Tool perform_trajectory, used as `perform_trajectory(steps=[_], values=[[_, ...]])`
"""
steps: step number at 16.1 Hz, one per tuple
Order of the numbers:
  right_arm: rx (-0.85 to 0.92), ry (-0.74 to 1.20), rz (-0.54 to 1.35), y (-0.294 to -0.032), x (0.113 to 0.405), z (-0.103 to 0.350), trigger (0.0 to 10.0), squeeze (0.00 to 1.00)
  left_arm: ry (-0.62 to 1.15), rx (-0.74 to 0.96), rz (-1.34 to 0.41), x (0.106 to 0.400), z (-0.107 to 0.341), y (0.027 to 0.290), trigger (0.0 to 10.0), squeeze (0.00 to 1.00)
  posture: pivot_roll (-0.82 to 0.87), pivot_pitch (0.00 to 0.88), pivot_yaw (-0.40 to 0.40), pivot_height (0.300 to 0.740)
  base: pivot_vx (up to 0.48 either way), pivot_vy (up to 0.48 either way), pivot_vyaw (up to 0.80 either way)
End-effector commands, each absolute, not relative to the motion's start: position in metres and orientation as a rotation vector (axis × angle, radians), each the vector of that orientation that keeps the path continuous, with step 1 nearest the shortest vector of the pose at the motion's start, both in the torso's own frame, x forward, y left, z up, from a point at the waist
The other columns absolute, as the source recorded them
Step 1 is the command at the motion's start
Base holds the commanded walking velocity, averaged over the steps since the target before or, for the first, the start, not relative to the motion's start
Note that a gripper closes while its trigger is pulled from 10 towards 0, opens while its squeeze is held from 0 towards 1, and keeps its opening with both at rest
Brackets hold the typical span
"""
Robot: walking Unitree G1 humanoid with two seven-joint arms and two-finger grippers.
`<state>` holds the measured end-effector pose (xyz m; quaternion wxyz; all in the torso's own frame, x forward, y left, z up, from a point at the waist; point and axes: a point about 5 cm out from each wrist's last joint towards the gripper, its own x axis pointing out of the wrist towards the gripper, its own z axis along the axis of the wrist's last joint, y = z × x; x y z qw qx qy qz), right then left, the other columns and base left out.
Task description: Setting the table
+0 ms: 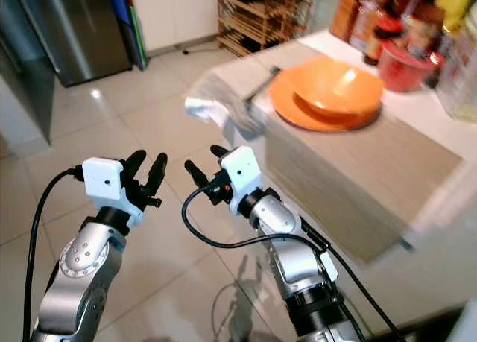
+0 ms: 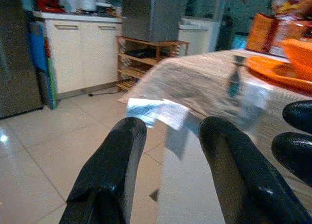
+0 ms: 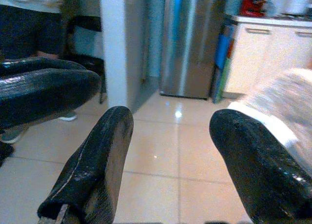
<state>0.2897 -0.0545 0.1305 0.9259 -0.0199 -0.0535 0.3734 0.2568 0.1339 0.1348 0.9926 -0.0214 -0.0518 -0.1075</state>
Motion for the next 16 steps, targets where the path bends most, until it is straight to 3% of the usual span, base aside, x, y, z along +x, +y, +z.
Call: perform_trajectory(steps=[1,4,12,16], values=[[-0.03,-0.135,0.795,-0.0473,0.2873,0.1361,10.0,0.0,-0.106,-0.03,-0.195,0.2565,0.1358,0.1406,10.0,0.0,-0.05,0.08,0.009,0.74,0.334,0.0,0.0],[-0.021,-0.125,0.796,-0.0484,0.2875,0.1358,10.0,0.0,-0.061,-0.041,-0.156,0.2587,0.1318,0.1413,10.0,0.0,-0.05,0.083,0.01,0.74,0.0,0.0,0.0],[0.013,-0.103,0.784,-0.0501,0.2881,0.1371,10.0,0.0,-0.03,-0.051,-0.153,0.261,0.13,0.1418,10.0,0.0,-0.06,0.085,0.015,0.74,0.0,0.48,-0.7],[0.012,-0.114,0.753,-0.0524,0.2895,0.139,10.0,0.0,-0.024,-0.044,-0.161,0.2607,0.1291,0.1406,10.0,0.0,-0.06,0.088,0.013,0.74,0.0,0.48,0.0]])
